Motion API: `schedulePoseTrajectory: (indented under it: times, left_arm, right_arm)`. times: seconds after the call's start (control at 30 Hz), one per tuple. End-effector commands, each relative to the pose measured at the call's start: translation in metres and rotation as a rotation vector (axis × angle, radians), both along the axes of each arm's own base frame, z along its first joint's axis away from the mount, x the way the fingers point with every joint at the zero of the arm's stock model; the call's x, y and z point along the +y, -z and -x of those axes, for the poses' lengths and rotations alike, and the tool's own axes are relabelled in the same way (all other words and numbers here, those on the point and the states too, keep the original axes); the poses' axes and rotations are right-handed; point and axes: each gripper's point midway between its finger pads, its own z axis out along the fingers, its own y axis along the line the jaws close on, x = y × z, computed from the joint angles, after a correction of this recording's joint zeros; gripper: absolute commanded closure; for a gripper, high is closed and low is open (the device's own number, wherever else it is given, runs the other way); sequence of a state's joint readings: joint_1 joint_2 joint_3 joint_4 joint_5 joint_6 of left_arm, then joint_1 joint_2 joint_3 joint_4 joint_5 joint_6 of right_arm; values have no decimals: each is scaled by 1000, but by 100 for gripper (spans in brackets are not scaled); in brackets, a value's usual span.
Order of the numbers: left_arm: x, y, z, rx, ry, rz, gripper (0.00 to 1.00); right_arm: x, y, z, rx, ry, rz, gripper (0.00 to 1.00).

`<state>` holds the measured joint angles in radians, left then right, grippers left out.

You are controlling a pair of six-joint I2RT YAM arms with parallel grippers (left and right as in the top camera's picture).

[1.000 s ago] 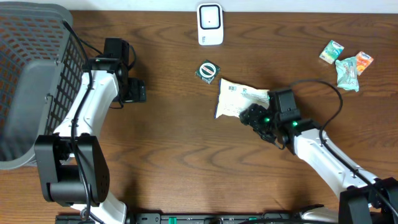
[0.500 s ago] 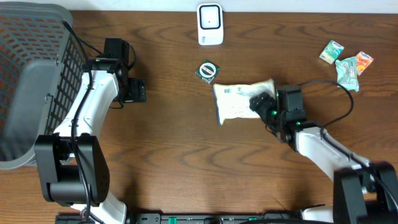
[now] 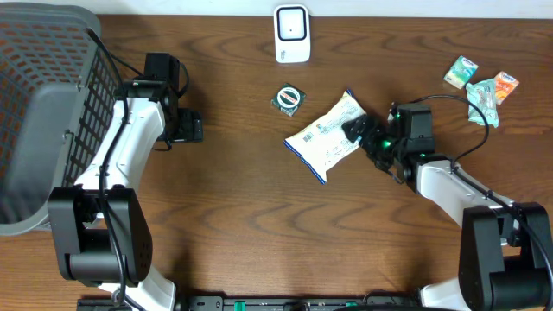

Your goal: Scan the item barcode

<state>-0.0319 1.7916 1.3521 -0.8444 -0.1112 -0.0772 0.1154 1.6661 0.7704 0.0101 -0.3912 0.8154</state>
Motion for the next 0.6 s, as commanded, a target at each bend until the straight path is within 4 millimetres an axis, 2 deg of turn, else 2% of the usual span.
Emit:
schedulePoseTrajectory:
  times: [0.0,0.2,0.27,0.3,0.33,0.37,0.4,0.43,0.57]
  left_arm:
    - [1,1,2,8,4,-7,2]
    - [1,1,2,8,4,-7,2]
    - [1,1,2,8,4,-7,2]
    - [1,1,2,8,4,-7,2]
    - [1,1,2,8,4,-7,2]
    - [1,1,2,8,4,-7,2]
    - [1,1,2,8,4,-7,2]
    - [1,1,2,8,4,-7,2]
    - [1,1,2,8,4,-7,2]
  right_arm:
    - [18,15,8,38,-68,2,5]
    - [36,54,14,133,-56,-29,2]
    - [43,63,14,139,-76,-62,8]
    - [46,65,14,142,-84,-75,24]
    - [46,73,17,162,-85,-76,66]
    - [44,75,17,161,-85,-65,82]
    - [44,75,16,154,-91,-57,94]
    - [44,71,13,124,-110,-53,99]
    - [47,58,7,88,-144,-92,99]
